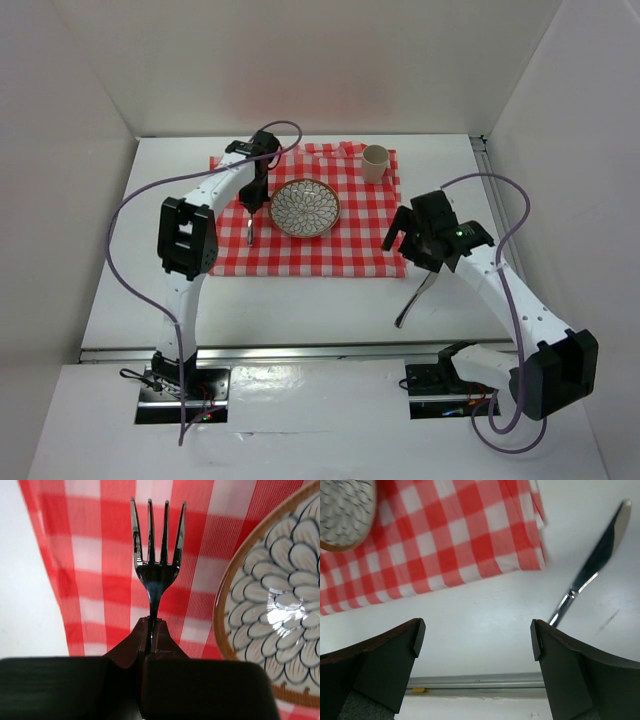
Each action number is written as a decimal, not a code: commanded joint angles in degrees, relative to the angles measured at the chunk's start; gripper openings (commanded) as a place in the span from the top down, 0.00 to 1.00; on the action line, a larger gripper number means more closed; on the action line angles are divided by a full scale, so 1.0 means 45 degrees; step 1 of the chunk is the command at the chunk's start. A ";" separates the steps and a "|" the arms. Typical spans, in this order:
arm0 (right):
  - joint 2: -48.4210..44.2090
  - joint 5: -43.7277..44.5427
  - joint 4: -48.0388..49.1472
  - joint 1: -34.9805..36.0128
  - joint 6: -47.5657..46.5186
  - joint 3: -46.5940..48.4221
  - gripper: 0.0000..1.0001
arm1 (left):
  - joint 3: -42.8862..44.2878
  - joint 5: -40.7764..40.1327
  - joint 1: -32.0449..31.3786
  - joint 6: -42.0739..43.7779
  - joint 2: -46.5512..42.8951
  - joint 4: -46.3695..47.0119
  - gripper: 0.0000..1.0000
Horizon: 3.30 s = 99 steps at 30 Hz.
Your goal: Set the dinner table for one person
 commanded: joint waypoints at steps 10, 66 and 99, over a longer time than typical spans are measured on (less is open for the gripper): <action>-0.0360 -0.0918 -0.0101 -0.0359 0.2700 -0.3573 0.07 | 0.3031 0.1557 0.0454 0.0904 0.2646 -0.0279 1.00; 0.2769 0.0370 0.2031 -0.1218 0.3580 -0.5022 1.00 | -0.0639 0.4018 0.0807 0.0123 -0.6142 -0.0162 0.53; 1.0108 -0.1385 0.1540 -0.0437 -0.5852 0.6246 1.00 | -0.1244 0.3413 0.0807 0.0240 -0.6259 -0.0533 0.53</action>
